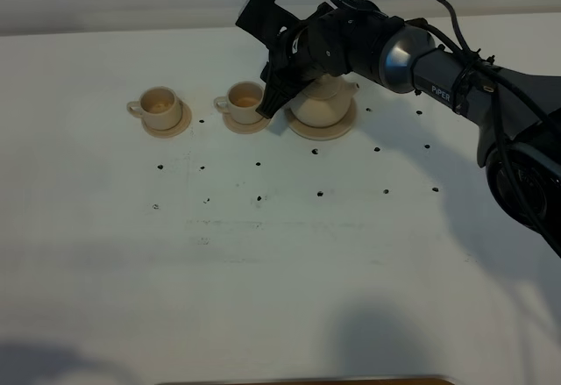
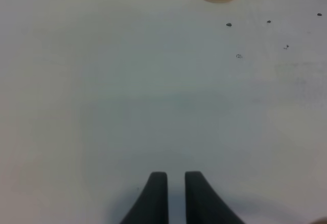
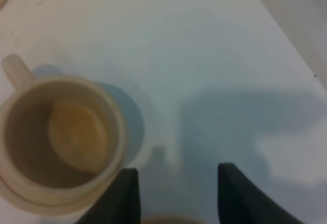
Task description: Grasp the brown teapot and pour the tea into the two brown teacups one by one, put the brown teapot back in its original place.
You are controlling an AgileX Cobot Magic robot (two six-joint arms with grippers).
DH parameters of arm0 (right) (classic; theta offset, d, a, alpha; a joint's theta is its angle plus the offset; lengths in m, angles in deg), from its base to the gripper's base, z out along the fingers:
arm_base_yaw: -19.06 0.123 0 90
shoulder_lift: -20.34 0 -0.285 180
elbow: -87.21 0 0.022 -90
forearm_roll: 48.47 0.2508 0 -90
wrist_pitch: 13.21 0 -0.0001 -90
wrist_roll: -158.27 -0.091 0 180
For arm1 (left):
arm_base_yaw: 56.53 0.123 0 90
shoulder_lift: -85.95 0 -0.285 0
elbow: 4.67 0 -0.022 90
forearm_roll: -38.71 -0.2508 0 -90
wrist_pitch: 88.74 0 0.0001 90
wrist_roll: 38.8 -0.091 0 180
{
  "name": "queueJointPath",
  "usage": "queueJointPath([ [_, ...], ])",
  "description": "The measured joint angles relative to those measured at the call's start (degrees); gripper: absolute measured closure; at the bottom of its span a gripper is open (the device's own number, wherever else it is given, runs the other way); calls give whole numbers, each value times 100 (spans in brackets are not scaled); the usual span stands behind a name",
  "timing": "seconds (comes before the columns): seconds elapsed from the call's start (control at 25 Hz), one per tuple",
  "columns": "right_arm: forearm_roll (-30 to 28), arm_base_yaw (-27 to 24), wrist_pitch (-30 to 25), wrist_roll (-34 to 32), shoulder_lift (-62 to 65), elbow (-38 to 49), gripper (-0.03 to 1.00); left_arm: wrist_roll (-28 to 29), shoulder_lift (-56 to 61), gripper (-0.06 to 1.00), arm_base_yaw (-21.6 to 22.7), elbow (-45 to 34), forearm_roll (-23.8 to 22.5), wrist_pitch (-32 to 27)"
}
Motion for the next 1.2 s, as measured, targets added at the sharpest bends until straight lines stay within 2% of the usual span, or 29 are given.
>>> queueJointPath([
  [0.64, 51, 19, -270, 131, 10, -29, 60, 0, 0, 88, 0, 0, 0, 0],
  [1.2, 58, 154, -761, 498, 39, -29, 60, 0, 0, 88, 0, 0, 0, 0],
])
